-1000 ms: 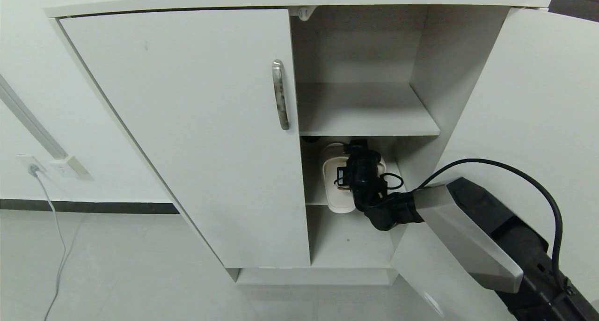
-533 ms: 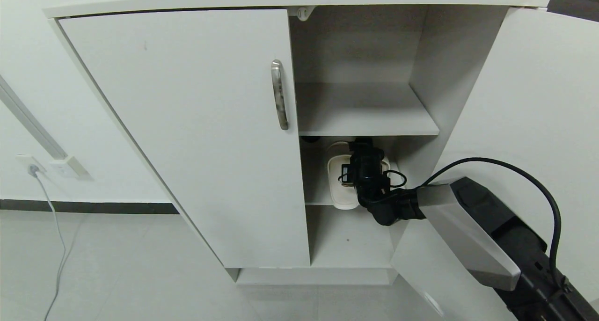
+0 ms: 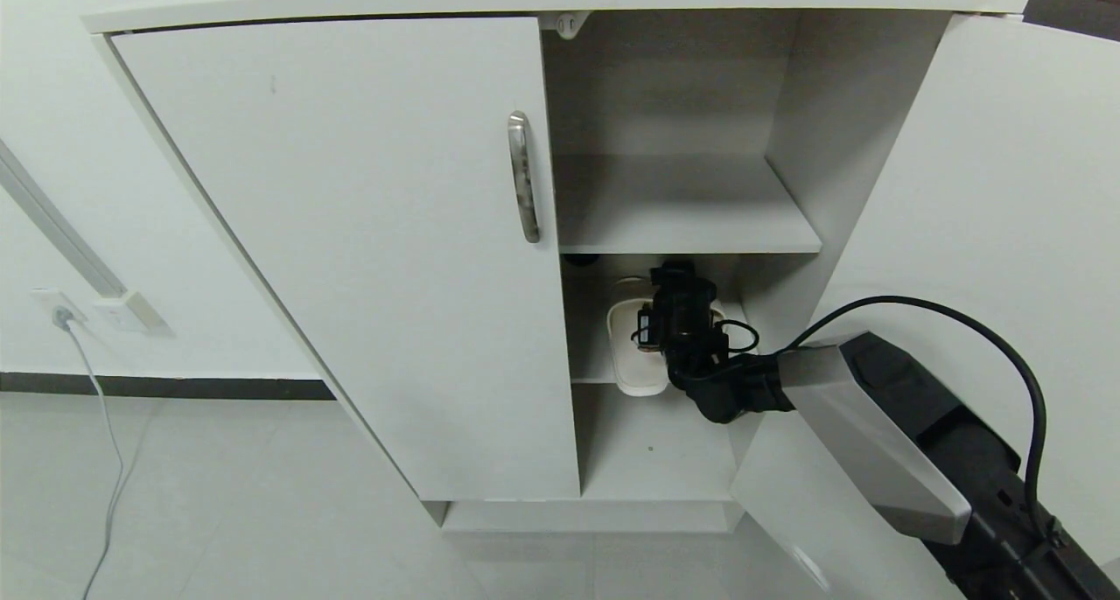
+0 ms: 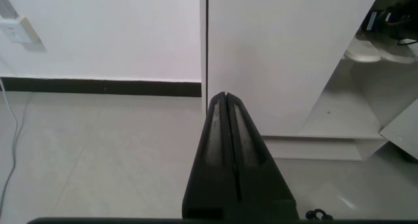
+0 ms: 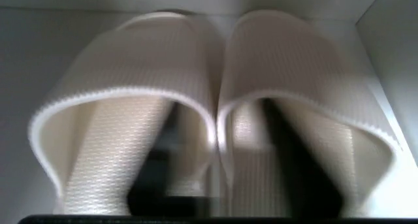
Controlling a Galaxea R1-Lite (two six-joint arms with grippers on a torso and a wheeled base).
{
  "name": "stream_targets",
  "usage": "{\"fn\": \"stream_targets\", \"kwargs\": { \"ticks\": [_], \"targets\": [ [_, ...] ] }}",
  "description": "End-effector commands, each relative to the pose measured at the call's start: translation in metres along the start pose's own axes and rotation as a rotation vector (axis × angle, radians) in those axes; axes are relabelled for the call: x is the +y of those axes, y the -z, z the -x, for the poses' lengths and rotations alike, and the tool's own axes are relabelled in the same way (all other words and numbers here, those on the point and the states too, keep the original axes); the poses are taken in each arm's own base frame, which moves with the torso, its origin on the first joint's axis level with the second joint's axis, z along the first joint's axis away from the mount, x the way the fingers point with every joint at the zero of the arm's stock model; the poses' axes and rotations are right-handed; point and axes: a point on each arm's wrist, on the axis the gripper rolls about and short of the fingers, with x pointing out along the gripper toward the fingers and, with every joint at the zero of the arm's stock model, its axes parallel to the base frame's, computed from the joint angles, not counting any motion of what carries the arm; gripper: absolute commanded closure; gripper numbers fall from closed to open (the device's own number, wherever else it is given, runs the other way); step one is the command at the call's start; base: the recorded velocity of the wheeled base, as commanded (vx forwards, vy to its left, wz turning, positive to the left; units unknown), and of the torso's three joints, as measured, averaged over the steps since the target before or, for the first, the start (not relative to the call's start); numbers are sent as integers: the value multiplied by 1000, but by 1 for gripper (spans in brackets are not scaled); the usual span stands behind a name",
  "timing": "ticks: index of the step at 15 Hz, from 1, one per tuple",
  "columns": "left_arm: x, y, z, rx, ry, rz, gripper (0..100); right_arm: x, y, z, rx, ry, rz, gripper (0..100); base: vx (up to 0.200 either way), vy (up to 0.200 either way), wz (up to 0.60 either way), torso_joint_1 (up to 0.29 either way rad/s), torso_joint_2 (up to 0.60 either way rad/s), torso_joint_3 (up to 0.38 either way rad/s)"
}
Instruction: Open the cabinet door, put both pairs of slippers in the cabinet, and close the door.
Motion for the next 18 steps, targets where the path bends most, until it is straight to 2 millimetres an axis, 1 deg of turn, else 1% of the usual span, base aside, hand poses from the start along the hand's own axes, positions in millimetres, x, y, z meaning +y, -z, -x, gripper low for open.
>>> {"fn": "stream_targets", "kwargs": {
  "ticks": [1,3,4,7,9,10,11,12,13,14,15,16,17,18],
  "targets": [
    [0,0,0,1,-1,0,100,1,2,1,8,-2,5,0,0,0,0,0,0,0],
    [0,0,0,2,-1,0,100,2,4,5,12,1,7,0,0,0,0,0,0,0],
    [0,0,0,2,-1,0,100,1,-1,10,4,-3,-2,0,0,0,0,0,0,0],
    [0,0,0,1,-1,-2,100,6,-13,43,7,-39,-13,0,0,0,0,0,0,0],
    [0,0,0,1,1,-2,100,3,-20,63,-8,-42,-20,0,0,0,0,0,0,0],
    [0,0,0,2,1,-2,100,-1,-24,81,-19,-55,-27,0,0,0,0,0,0,0],
    [0,0,0,2,1,0,100,-3,-27,94,-19,-69,-25,0,0,0,0,0,0,0],
    [0,0,0,2,1,-2,100,-6,-24,113,2,-85,-13,0,0,0,0,0,0,0],
    [0,0,0,2,3,-2,100,-7,-24,120,5,-93,-12,0,0,0,0,0,0,0],
    [0,0,0,2,3,-5,100,-14,-24,147,4,-117,-16,0,0,0,0,0,0,0],
    [0,0,0,2,4,-8,100,-20,-23,166,8,-134,-14,0,0,0,0,0,0,0],
    [0,0,0,2,4,-8,100,-25,-21,179,12,-147,-12,0,0,0,0,0,0,0],
    [0,0,0,2,4,-8,100,-31,-20,200,14,-171,-7,0,0,0,0,0,0,0],
    [0,0,0,2,6,-8,100,-33,-20,204,17,-174,-4,0,0,0,0,0,0,0]
  ]
}}
